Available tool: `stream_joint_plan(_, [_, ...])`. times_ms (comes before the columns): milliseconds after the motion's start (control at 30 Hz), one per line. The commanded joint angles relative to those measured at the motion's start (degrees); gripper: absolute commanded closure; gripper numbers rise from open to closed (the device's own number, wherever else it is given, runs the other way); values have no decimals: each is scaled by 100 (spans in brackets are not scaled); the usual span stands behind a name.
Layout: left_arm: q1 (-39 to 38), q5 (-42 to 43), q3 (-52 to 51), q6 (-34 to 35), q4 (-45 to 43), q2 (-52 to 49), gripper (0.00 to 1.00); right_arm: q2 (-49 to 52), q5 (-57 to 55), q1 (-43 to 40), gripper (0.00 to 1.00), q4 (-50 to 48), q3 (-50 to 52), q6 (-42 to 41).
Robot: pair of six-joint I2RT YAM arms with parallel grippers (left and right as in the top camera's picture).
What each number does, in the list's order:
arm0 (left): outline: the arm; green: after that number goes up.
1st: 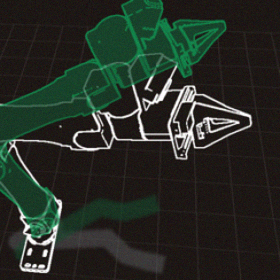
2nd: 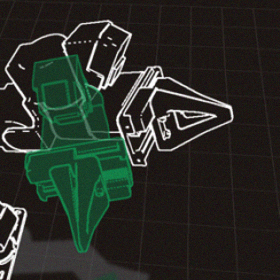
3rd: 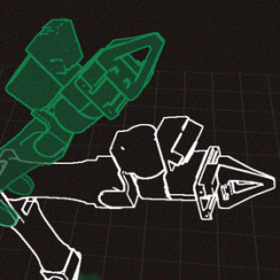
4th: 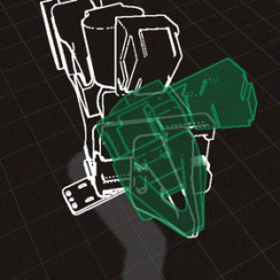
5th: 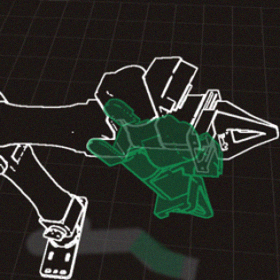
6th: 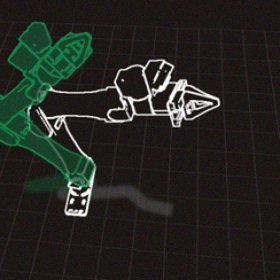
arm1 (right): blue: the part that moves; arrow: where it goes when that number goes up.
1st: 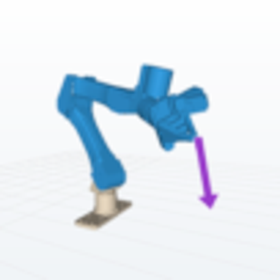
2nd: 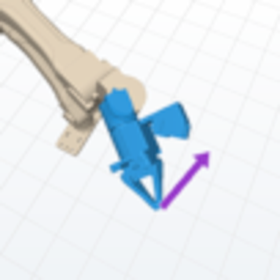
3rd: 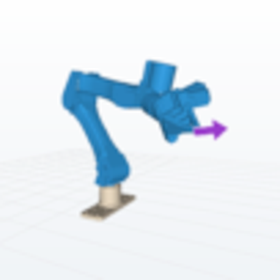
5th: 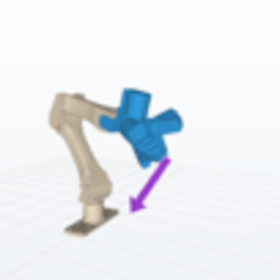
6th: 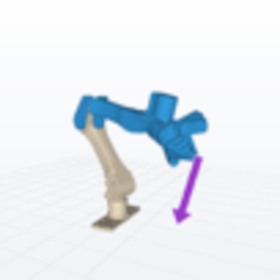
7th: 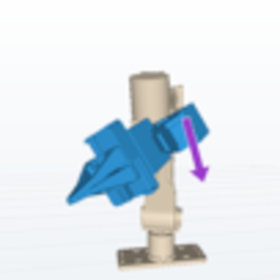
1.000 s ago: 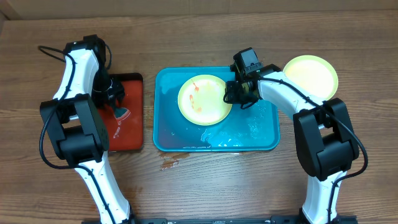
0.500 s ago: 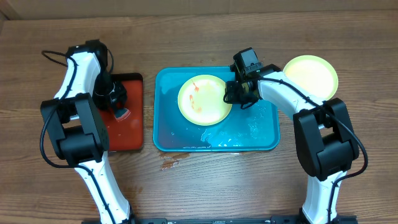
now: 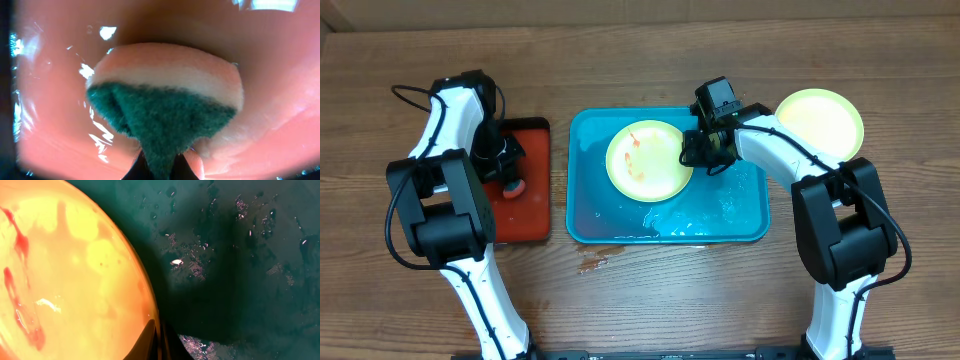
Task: Clean dirty plates on tray and stack at the side
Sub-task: 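Dip and rub the sponge in the red tray water with left gripper, then carry the wet sponge with left gripper onto the yellow plate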
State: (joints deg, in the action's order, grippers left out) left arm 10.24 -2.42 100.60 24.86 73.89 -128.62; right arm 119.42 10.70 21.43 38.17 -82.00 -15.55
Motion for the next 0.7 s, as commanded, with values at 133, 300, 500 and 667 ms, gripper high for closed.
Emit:
stream_joint_plan(133, [68, -118, 553, -48, 186, 140, 96, 24, -13, 26, 96, -17, 68, 61])
stream_joint_plan(300, [61, -114, 328, -50, -111, 140, 96, 22, 13, 44, 96, 4, 68, 87])
stream_joint_plan(500, [66, -68, 533, -411, 46, 391, 96, 22, 188, 240, 96, 55, 68, 444])
stream_joint_plan(667, [66, 157, 638, -588, 87, 1143, 96, 22, 234, 404, 96, -13, 68, 555])
